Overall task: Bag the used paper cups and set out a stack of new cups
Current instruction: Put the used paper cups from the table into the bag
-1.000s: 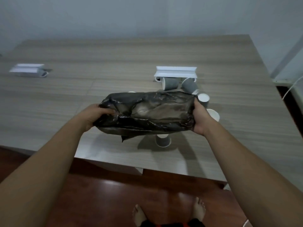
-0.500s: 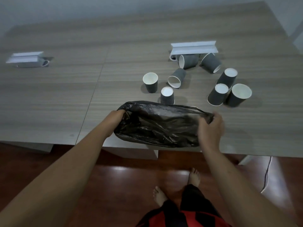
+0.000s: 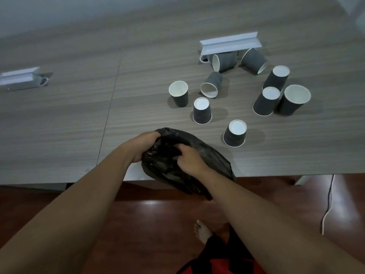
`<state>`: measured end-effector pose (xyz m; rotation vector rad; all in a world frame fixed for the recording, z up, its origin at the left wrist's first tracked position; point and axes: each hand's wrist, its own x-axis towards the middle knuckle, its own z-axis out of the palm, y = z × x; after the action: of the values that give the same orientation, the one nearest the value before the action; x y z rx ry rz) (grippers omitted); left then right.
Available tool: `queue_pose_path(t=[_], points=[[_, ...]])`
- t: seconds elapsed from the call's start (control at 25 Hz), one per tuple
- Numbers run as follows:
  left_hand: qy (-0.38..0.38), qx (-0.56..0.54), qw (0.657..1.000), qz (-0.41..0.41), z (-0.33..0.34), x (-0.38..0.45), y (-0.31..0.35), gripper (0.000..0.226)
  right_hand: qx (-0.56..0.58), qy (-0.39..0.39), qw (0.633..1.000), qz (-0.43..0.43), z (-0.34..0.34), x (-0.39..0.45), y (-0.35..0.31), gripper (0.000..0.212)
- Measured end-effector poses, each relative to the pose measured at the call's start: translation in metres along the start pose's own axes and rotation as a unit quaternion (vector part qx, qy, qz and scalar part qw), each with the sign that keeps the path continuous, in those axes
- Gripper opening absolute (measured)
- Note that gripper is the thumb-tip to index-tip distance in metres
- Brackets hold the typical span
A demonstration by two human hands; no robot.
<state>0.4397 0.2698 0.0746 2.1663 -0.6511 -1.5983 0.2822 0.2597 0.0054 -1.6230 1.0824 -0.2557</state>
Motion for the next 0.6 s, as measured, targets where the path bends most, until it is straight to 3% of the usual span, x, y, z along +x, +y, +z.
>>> queue_pose_path(t=[0.12,0.2,0.4,0.52,0.6], points=[[-0.038,-0.013,0.999,-0.033,-0.018,-0.01,-0.003,0.027,0.047,0.001,0.986,0.158,-0.014,0.035,0.008,0.029],[-0.05,-0.047,0.997,-0.041,-0.037,-0.016,-0.011,0.03,0.063,-0.013,0.974,0.217,-0.03,0.046,0.011,0.028],[-0.036,-0.22,0.975,-0.004,-0.079,-0.005,-0.036,0.037,-0.139,-0.107,0.974,0.141,-0.062,0.057,0.016,0.067],[-0.014,-0.232,0.973,-0.003,-0.071,0.007,-0.037,0.044,-0.276,-0.164,0.944,0.08,-0.066,0.057,0.002,0.055],[0.0,-0.25,0.968,0.001,-0.06,0.012,-0.03,0.046,-0.321,-0.132,0.938,-0.004,-0.066,0.05,-0.011,0.041]])
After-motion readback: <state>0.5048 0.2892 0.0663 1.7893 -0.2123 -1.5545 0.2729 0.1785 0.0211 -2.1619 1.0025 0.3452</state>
